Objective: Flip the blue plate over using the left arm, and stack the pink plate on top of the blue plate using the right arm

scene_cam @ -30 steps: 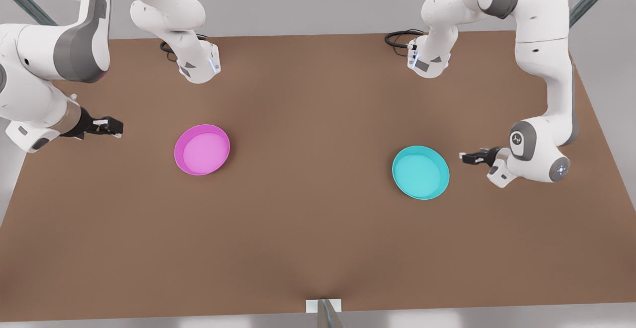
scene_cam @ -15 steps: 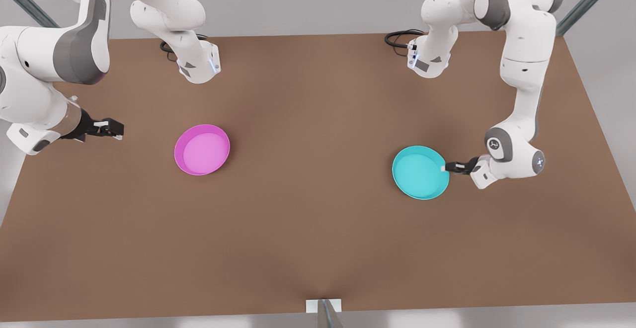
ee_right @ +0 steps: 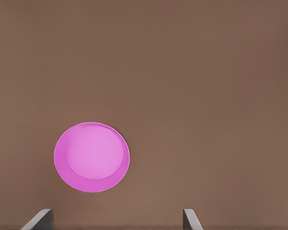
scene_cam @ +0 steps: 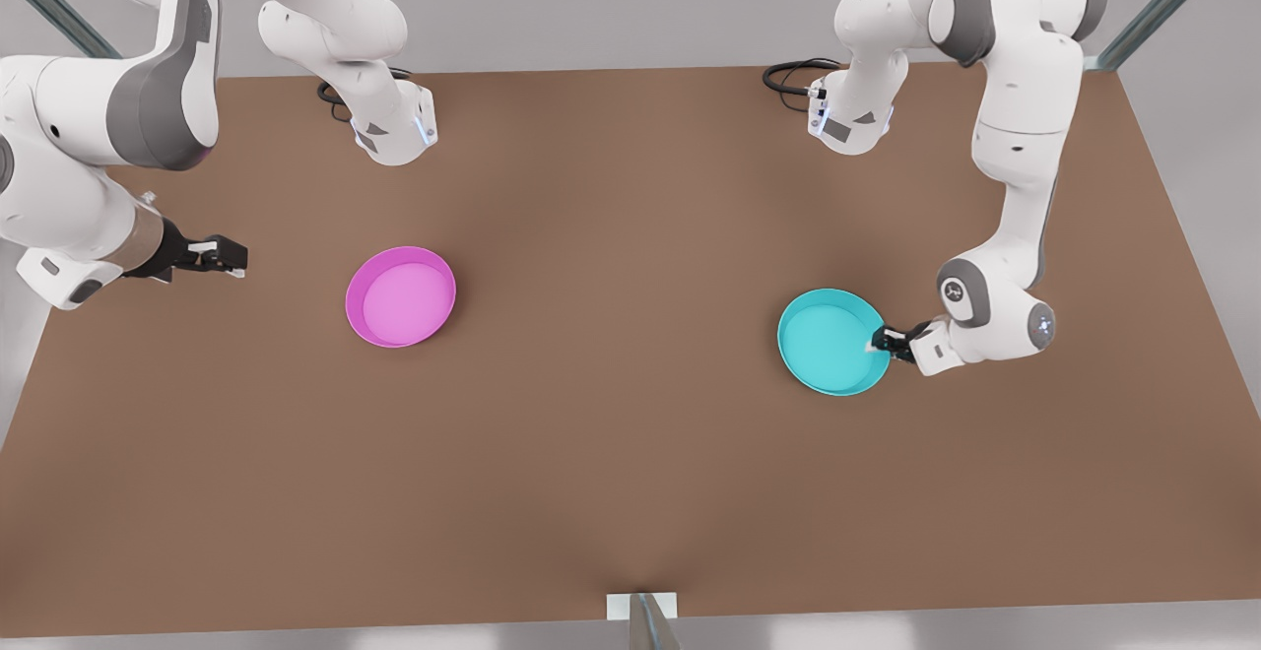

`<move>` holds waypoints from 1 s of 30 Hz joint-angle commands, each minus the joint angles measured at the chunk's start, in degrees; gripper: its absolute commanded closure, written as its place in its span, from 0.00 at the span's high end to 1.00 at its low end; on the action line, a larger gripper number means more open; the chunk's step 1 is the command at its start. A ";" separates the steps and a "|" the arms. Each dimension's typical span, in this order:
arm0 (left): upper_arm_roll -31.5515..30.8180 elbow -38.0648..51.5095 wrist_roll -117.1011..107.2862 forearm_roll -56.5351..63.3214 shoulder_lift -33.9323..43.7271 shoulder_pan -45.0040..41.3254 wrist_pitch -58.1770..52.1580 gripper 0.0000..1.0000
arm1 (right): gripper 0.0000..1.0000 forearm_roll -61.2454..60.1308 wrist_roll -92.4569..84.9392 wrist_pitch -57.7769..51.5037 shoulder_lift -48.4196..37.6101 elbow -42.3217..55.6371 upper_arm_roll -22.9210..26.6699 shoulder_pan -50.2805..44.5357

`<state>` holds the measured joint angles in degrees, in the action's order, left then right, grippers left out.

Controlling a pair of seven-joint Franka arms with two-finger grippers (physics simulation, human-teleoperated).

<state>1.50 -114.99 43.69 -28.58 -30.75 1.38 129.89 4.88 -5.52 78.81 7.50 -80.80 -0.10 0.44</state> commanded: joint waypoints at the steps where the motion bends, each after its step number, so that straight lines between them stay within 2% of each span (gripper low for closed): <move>1: 0.00 0.02 7.91 0.11 -0.01 -0.06 1.42 0.48 | 1.00 -0.05 -0.19 -0.06 -0.11 0.03 0.01 0.00; 9: 0.00 0.55 7.91 0.11 -1.15 -0.59 1.42 0.46 | 1.00 -0.05 -0.19 -0.15 -0.03 0.03 0.01 0.09; 10: 0.00 0.55 7.38 0.11 -0.98 -0.59 1.25 0.27 | 1.00 -0.05 -0.19 -0.15 -0.03 0.03 0.01 0.09; 11: 0.00 0.64 6.41 0.02 -0.63 -0.59 0.55 0.21 | 1.00 -0.05 -0.19 -0.15 -0.03 0.03 0.01 0.09; 16: 0.00 1.78 1.32 0.11 -0.36 -0.68 0.37 0.21 | 1.00 -0.05 -0.19 -0.15 0.06 0.03 0.01 0.09; 19: 0.35 1.87 -14.67 0.37 5.87 -3.84 -0.95 0.21 | 1.00 -2.24 -2.04 -0.58 0.06 0.03 0.10 2.54; 20: 0.79 2.39 -22.57 6.77 8.42 -4.28 -2.53 0.21 | 1.00 -3.91 -2.21 -1.73 0.59 0.03 0.10 3.69; 21: 0.79 7.13 -32.85 14.86 8.87 -4.37 -8.41 0.21 | 1.00 -4.09 -2.21 -1.73 0.68 0.03 0.01 3.86; 23: 0.79 22.68 -46.48 20.57 8.78 -4.98 -26.69 0.21 | 1.00 -7.78 -2.30 -4.19 1.73 -0.06 0.10 6.59; 24: 0.70 29.02 -54.74 26.55 7.20 -7.79 -31.09 0.21 | 1.00 -7.87 -2.30 -4.19 1.99 -0.06 0.10 6.85; 27: 0.44 38.17 -76.99 33.06 6.49 -15.62 -35.14 0.21 | 1.00 -7.87 -2.21 -4.19 1.99 0.11 0.01 6.68; 28: -0.18 39.93 -79.10 42.63 6.14 -20.62 -35.76 0.21 | 1.00 -7.87 -2.12 -4.19 1.99 0.11 0.01 6.68; 30: 0.35 42.47 -86.39 54.23 2.98 -27.92 -36.02 0.21 | 1.00 -7.96 -1.86 -4.19 1.99 0.11 0.01 6.59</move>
<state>1.80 -73.34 13.90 12.92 -27.52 -24.84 102.95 -2.52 -6.67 75.40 9.55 -80.71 -0.09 6.99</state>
